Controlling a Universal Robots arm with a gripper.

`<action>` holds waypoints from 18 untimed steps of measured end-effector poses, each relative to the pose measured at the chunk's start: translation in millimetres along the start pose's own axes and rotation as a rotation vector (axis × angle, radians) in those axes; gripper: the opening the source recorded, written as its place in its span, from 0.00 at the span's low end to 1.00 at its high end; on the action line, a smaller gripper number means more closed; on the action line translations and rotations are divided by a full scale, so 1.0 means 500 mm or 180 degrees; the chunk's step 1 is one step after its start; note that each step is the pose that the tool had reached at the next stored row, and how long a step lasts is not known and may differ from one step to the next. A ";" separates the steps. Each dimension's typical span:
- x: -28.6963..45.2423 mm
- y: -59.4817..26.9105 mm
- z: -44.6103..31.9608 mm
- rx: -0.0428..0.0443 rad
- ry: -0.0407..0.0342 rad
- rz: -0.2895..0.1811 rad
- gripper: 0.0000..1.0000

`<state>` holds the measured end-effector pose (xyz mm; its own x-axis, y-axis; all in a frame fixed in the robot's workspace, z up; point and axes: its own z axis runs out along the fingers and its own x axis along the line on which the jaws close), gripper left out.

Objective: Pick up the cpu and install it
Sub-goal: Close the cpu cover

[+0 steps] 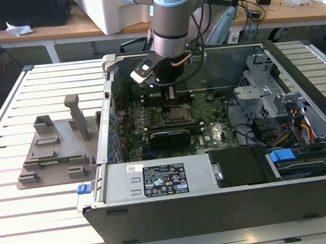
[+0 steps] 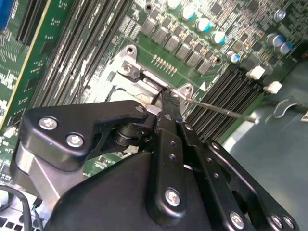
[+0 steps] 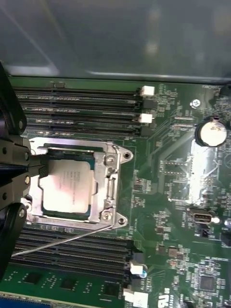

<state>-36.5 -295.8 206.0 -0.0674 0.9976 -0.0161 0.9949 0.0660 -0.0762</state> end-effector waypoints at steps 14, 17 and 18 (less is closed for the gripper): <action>-0.007 0.020 -0.004 0.0038 0.0005 -0.0001 0.11; -0.011 0.039 -0.002 0.0053 0.0006 -0.0005 0.11; -0.012 0.043 -0.002 0.0057 0.0006 -0.0006 0.11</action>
<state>-14.7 -300.5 205.5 -0.0690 0.9975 -0.0142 0.9933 0.0674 -0.0942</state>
